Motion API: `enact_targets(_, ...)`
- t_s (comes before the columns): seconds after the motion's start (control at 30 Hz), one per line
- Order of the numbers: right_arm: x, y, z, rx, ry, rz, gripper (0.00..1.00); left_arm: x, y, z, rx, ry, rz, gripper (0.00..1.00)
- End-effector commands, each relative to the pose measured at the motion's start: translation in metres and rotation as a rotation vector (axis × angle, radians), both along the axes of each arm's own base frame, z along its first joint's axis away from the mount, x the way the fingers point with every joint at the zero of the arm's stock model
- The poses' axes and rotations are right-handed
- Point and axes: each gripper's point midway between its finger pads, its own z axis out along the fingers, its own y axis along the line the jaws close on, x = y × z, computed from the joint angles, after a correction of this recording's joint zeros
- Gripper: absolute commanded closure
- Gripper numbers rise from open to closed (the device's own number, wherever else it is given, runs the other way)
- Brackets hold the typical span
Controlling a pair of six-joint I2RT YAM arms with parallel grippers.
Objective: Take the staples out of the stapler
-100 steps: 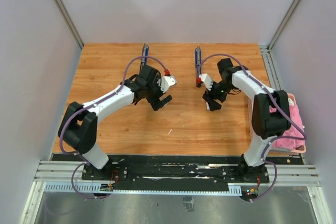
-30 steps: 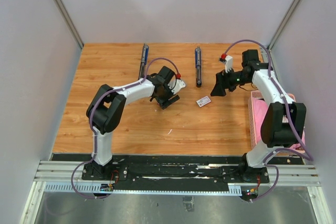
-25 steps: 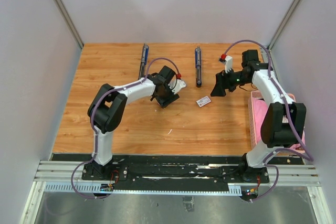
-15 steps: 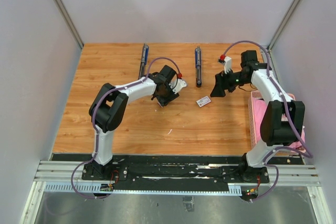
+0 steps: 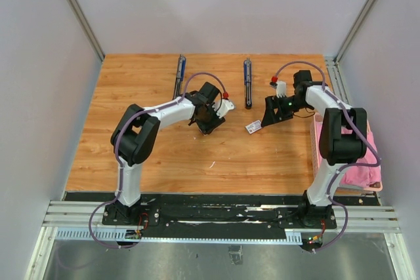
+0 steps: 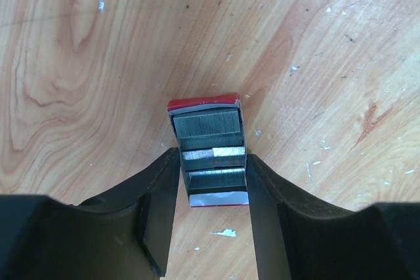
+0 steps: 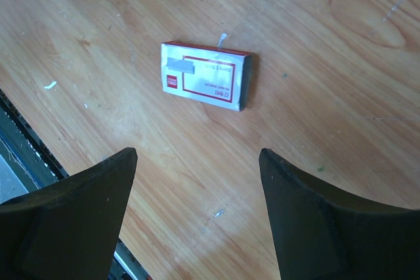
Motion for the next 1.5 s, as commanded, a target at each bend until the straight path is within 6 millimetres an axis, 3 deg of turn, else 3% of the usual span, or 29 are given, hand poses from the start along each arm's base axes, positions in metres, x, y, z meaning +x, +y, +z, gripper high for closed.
enact_targets(0.0,0.019,-0.007,-0.005,-0.013,0.024,-0.095,0.23,-0.021,-0.010,-0.003,-0.040,0.048,-0.012,0.52)
enact_targets(0.27,0.025,-0.001,-0.015,0.029,0.071,-0.122,0.22,-0.040,-0.030,-0.006,-0.050,0.039,-0.035,0.52)
enact_targets(0.7,0.029,0.004,-0.037,0.063,0.143,-0.172,0.22,-0.053,-0.072,-0.011,-0.064,0.024,-0.067,0.52)
enact_targets(1.07,0.041,0.015,-0.039,0.108,0.159,-0.190,0.23,-0.045,-0.100,-0.017,-0.072,0.006,-0.063,0.53)
enact_targets(1.47,0.037,0.035,-0.041,0.139,0.187,-0.167,0.22,-0.035,-0.126,-0.014,-0.097,-0.011,-0.080,0.53)
